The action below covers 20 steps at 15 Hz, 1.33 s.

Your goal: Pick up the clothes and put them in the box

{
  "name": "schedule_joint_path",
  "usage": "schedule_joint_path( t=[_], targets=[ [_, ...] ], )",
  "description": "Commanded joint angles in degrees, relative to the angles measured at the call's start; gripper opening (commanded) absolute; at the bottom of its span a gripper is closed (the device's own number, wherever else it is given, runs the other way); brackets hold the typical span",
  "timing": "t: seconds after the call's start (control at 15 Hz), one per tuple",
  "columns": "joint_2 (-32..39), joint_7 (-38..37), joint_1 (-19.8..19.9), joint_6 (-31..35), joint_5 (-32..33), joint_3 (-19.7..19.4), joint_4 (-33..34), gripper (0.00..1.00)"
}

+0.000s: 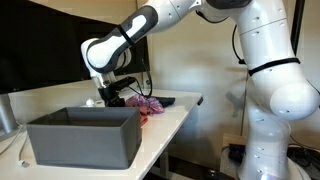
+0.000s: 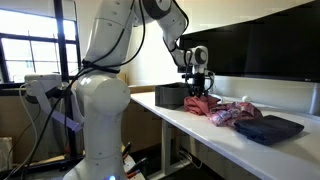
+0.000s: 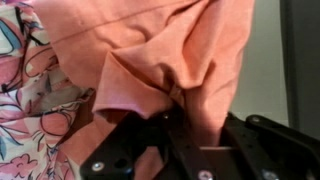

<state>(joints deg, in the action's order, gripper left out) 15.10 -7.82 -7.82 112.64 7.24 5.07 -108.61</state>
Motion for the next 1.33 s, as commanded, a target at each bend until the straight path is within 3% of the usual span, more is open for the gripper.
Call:
schedule_joint_path(
  t=[0.0,0.73,1.27],
  targets=[
    [-0.9,-0.4,-0.6,-2.5,-1.7,0.7,-0.4,0.07],
    [-5.4,-5.0,-2.2,-10.8,-2.6,1.9,-0.2,0.07],
    [-7.9,-8.6,-2.5,-18.9,-3.4,2.6,5.2,0.07]
  ],
)
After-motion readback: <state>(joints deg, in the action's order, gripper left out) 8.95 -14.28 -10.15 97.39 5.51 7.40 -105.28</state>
